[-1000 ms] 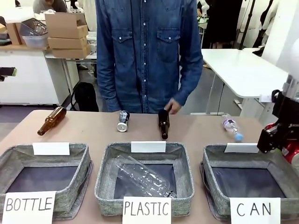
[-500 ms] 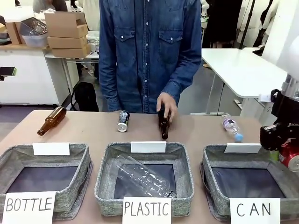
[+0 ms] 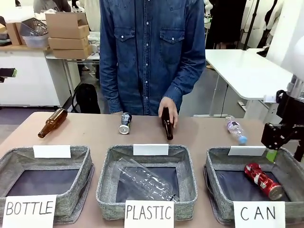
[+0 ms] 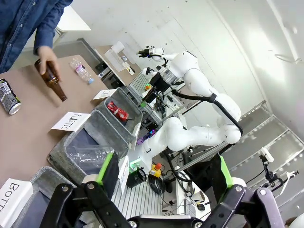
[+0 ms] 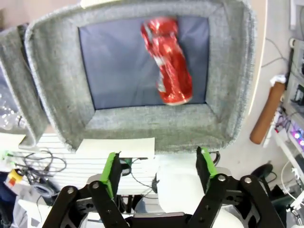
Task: Sort the can waste into the basket.
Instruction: Pick up the can waste from the table and place it in the right Fabric basket.
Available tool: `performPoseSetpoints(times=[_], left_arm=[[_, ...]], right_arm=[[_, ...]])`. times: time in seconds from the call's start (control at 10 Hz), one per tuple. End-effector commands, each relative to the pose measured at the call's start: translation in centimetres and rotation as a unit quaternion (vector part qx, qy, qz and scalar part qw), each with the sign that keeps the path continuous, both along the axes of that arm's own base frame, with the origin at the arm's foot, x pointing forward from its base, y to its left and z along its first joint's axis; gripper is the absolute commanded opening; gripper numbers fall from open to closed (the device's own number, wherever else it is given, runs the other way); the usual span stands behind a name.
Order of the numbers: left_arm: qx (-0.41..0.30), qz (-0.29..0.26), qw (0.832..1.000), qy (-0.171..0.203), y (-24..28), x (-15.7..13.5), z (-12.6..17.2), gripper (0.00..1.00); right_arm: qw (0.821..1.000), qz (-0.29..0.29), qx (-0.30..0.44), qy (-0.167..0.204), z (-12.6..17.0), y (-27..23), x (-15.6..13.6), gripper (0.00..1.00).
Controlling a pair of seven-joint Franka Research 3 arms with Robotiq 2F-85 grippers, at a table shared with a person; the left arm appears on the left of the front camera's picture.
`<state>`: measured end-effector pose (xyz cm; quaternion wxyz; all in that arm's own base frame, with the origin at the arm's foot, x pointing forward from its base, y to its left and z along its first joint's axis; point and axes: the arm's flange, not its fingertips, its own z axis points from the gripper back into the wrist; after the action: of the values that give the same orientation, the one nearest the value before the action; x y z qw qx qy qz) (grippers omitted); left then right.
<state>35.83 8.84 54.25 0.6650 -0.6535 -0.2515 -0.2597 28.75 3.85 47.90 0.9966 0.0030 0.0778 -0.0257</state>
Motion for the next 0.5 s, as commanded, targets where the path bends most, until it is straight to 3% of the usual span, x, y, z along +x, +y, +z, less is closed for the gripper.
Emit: performPoseSetpoints(times=[0.0,0.1,0.4], left_arm=[[0.001,-0.009,1.0,-0.011,0.04,-0.26,-0.02,1.0],[0.001,-0.009,1.0,-0.011,0.04,-0.26,-0.02,1.0],[0.001,-0.009,1.0,-0.011,0.04,-0.26,-0.02,1.0]], right_arm=[[1.0,0.011,0.018,-0.005,-0.02,-0.46,0.63,0.96],[1.0,0.012,0.018,-0.005,-0.01,-0.47,0.68,1.0],[1.0,0.011,0.027,-0.007,-0.01,-0.48,0.8,1.0]])
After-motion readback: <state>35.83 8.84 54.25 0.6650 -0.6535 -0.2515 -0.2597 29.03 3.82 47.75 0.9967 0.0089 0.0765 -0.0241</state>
